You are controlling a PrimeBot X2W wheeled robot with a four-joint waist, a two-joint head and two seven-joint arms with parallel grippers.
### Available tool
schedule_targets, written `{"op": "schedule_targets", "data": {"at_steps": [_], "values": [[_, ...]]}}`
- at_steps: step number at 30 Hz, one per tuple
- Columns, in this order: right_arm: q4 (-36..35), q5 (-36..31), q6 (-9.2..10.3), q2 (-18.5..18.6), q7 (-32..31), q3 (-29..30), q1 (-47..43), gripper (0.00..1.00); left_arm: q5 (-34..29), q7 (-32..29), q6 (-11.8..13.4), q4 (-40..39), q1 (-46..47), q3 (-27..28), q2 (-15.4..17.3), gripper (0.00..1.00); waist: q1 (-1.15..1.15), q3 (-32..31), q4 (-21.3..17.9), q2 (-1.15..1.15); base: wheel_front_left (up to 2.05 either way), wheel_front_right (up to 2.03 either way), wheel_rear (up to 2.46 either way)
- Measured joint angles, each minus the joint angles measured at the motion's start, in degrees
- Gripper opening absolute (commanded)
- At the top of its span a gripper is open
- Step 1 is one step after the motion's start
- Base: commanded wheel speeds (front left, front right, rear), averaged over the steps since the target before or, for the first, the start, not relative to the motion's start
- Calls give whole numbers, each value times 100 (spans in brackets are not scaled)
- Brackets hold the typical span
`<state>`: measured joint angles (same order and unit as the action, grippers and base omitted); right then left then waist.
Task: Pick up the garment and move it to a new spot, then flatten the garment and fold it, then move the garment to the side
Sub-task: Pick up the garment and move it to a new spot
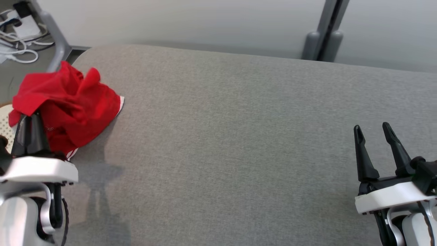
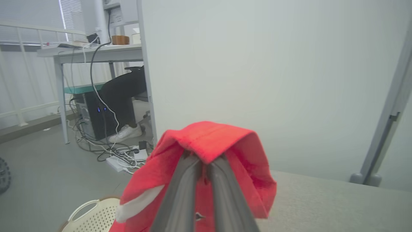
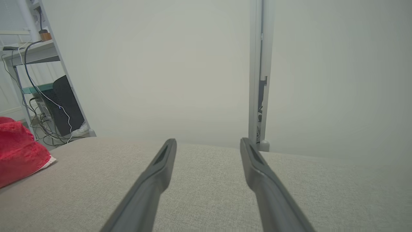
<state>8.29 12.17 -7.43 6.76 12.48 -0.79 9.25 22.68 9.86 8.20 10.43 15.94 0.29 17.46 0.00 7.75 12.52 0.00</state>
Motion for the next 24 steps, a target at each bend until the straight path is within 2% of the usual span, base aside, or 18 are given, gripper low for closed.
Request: {"op": "schedule_targets", "data": {"at_steps": [6, 12, 17, 24], "values": [[-44, 7, 1, -47, -1, 2, -51, 100, -209, -410, 290, -1560, -617, -114, 47, 0, 0, -115, -290, 0, 0, 0, 0], [-181, 7, 1, -90, -12, 7, -101, 100, -371, -716, 337, -2392, -651, -426, 71, 0, 0, -148, -658, 0, 0, 0, 0], [-321, 42, 1, -149, -29, -87, -39, 100, -458, -948, 99, -2662, -420, -1063, -68, 0, 0, -53, -1149, 0, 0, 0, 0], [-390, 101, 1, -247, 23, -134, 93, 100, -556, -1167, -354, -2370, 265, -2009, -430, 0, 0, 270, -1825, 0, 0, 0, 0]]}}
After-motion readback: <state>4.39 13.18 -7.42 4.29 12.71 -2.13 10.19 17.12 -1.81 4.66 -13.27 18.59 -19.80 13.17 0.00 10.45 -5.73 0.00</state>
